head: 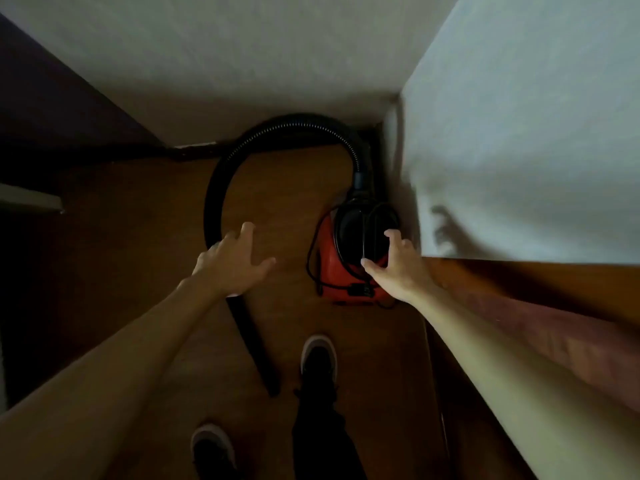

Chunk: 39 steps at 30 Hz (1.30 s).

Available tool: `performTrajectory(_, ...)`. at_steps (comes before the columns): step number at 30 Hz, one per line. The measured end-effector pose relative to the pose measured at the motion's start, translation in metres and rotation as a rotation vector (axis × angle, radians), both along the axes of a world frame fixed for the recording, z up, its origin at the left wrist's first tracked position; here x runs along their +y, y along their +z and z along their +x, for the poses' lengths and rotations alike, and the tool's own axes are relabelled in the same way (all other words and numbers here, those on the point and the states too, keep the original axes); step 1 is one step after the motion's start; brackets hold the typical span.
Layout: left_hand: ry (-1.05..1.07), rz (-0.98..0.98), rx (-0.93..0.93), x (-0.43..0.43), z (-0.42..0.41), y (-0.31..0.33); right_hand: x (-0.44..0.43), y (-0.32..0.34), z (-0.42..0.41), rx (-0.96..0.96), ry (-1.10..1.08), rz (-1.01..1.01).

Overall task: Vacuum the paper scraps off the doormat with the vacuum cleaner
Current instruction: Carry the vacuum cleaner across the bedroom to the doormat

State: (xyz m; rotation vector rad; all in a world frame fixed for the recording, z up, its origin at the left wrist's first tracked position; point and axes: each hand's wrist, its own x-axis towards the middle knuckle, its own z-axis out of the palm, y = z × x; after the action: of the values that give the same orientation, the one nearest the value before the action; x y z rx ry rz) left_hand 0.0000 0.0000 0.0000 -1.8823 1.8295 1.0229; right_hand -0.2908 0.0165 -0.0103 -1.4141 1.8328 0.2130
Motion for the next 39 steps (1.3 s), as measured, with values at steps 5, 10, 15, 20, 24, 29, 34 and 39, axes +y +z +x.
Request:
performTrajectory(5, 0.055, 0.052, -0.058, -0.002, 0.013, -0.058, -0.004, -0.051, 0.007, -0.007, -0.102, -0.045)
performTrajectory(10, 0.163, 0.046, -0.124, -0.004, 0.034, -0.105, -0.005, -0.087, 0.015, -0.014, -0.172, -0.187)
performTrajectory(15, 0.357, -0.083, -0.277, -0.003, 0.051, -0.146, -0.014, -0.109, 0.024, -0.04, -0.274, -0.322)
performTrajectory(20, 0.665, -0.142, -0.246, -0.016, 0.062, -0.189, -0.014, -0.132, 0.026, -0.077, -0.351, -0.374)
performTrajectory(24, 0.739, -0.159, -0.16, -0.014, 0.068, -0.222, -0.013, -0.138, 0.027, -0.146, -0.371, -0.405)
performTrajectory(29, 0.859, -0.212, -0.065, -0.008, 0.074, -0.244, -0.01, -0.135, 0.03, -0.305, -0.451, -0.464)
performTrajectory(34, 0.939, -0.32, 0.07, -0.008, 0.074, -0.242, -0.01, -0.134, 0.028, -0.359, -0.461, -0.446)
performTrajectory(39, 0.862, -0.421, 0.263, 0.005, 0.073, -0.22, -0.009, -0.129, 0.031, -0.345, -0.468, -0.469)
